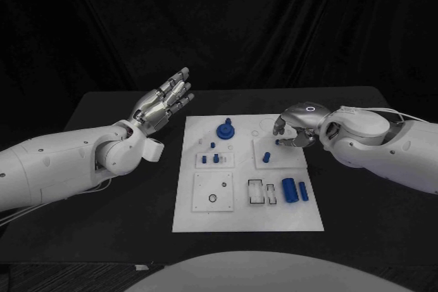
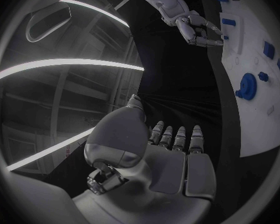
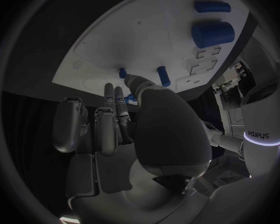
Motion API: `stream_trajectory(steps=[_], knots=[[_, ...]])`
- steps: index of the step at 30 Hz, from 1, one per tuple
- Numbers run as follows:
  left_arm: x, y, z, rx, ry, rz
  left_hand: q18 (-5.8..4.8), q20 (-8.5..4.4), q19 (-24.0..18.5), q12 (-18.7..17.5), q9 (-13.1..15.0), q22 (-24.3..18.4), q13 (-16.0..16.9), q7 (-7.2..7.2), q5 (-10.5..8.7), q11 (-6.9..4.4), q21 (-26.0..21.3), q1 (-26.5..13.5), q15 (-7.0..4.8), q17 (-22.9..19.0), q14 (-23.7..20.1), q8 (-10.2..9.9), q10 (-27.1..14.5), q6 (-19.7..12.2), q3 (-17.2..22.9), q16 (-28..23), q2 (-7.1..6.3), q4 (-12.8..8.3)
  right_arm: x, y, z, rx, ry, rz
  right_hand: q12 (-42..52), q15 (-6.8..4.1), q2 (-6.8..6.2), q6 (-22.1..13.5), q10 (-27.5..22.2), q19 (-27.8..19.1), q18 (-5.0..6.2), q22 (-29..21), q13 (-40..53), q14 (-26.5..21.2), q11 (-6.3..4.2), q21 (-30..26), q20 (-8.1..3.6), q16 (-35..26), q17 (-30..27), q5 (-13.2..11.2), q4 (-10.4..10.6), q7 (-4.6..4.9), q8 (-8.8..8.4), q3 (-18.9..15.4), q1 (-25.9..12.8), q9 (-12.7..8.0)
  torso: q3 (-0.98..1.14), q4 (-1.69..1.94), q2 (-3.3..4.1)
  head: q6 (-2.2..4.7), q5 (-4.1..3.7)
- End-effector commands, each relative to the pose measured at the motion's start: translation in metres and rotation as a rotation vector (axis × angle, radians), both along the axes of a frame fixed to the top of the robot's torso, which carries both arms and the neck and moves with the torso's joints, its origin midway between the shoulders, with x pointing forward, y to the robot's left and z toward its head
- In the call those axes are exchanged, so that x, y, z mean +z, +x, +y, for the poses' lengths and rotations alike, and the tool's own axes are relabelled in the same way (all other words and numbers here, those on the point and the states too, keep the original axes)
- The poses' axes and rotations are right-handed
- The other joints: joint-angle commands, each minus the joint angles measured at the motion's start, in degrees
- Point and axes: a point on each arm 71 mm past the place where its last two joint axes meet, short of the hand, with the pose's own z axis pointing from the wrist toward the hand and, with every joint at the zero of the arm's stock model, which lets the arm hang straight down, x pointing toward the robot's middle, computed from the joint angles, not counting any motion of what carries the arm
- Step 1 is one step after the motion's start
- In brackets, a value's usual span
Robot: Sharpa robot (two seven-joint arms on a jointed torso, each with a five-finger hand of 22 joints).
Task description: Assemble the parts on the task board
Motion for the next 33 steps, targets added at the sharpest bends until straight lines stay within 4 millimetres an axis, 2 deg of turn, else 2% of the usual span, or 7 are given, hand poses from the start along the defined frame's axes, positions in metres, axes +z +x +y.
stream_trajectory(steps=[1,5,9,13,22,27,33], knots=[[0.004,-0.001,-0.002,-0.014,-0.050,-0.042,0.00,0.56,0.02,0.29,0.06,0.11,0.06,0.29,0.35,0.33,-0.18,1.02,0.60,-0.10,-0.03,-0.06,0.00,-0.06,-0.38,-0.21,-0.03,-0.10,-0.004,0.000,-0.001,-0.006,-0.016,0.016,0.42,-0.33,0.14,0.40,-0.18,-0.21,-0.51,9.88,0.10,3.89,0.03,-0.49,-0.25,-0.41,5.54,0.88,-0.47,-0.07,-0.32,0.38,0.21,0.17,0.00,0.04,-0.06,0.00,-0.12],[0.004,0.000,-0.002,-0.007,-0.048,-0.046,0.25,0.75,0.03,0.43,0.03,0.06,0.09,-0.42,-0.14,0.70,-0.18,2.69,0.57,-0.10,-0.03,-0.09,0.01,-0.25,-0.45,-0.21,-0.84,-0.07,-0.007,0.000,-0.001,-0.005,-0.013,0.018,0.60,-0.32,0.19,0.41,-0.03,-0.27,-0.48,9.85,0.17,3.86,0.00,-0.62,-0.25,-0.45,5.46,1.04,-0.58,-0.03,-0.34,0.52,0.23,0.23,-0.02,-0.05,-0.05,0.00,0.13],[0.004,0.000,-0.001,-0.001,-0.045,-0.049,0.30,0.65,0.03,0.49,-0.01,0.01,0.10,-0.67,-0.01,0.77,-0.19,2.92,0.45,-0.10,-0.03,-0.15,0.01,-0.56,-0.45,-0.21,-0.87,-0.03,-0.010,-0.001,-0.001,-0.004,-0.011,0.019,0.78,-0.32,0.26,0.49,0.09,-0.33,-0.45,9.81,0.25,3.81,-0.01,-0.76,-0.24,-0.57,5.29,1.21,-0.73,0.01,-0.32,0.70,0.31,0.31,-0.07,-0.14,-0.04,0.00,0.54],[0.004,0.001,-0.001,0.000,-0.043,-0.047,0.32,0.52,0.03,0.53,0.02,-0.02,0.11,-0.51,0.48,0.91,-0.20,3.35,0.37,-0.10,-0.03,-0.11,0.02,-0.41,-0.37,-0.21,-0.83,-0.04,-0.012,-0.001,0.000,-0.002,-0.008,0.020,0.90,-0.29,0.34,0.65,0.10,-0.39,-0.43,9.78,0.30,3.78,0.02,-0.86,-0.23,-0.61,5.21,1.26,-0.81,0.06,-0.26,0.83,0.31,0.41,-0.11,-0.12,-0.02,0.00,0.42],[0.003,0.001,-0.002,-0.005,-0.043,-0.042,0.37,0.66,0.05,0.60,0.04,0.09,0.11,-0.03,2.67,1.38,-0.17,5.84,0.43,-0.10,-0.03,-0.09,0.02,-0.24,0.01,-0.21,-0.74,-0.21,-0.014,0.000,0.001,-0.001,-0.005,0.019,1.44,-0.16,0.57,1.52,0.23,-0.50,-0.41,9.72,0.56,3.71,-0.01,-1.06,-0.15,-0.71,5.04,1.21,-1.29,0.00,0.20,1.23,0.36,0.94,0.04,-0.07,-0.05,0.00,0.22],[0.003,0.001,-0.004,-0.011,-0.043,-0.038,0.42,0.90,0.07,0.65,0.07,0.18,0.12,0.37,3.81,1.51,-0.15,7.12,0.61,-0.10,-0.03,-0.05,0.02,-0.02,0.20,-0.21,-0.55,-0.33,-0.015,0.000,0.003,0.003,-0.004,0.019,1.99,-0.21,0.86,2.33,0.52,-0.53,-0.39,9.72,0.80,3.71,-0.14,-1.07,-0.14,-0.68,5.06,1.14,-1.79,-0.14,0.73,1.52,0.49,1.57,0.03,0.02,-0.09,0.00,0.11],[0.002,0.001,-0.005,-0.017,-0.043,-0.032,0.46,1.16,0.09,0.68,0.09,0.28,0.12,0.68,4.56,1.53,-0.12,7.98,0.85,-0.10,-0.03,-0.03,0.01,0.13,0.32,-0.21,-0.39,-0.40,-0.017,0.000,0.004,0.008,0.003,0.022,2.98,-0.29,1.63,3.44,1.45,-0.44,-0.45,9.81,1.18,3.73,-0.48,-0.76,-0.18,-0.59,5.13,0.95,-2.50,-0.39,1.57,1.98,0.57,2.75,-0.10,-0.02,-0.10,0.00,0.28]])
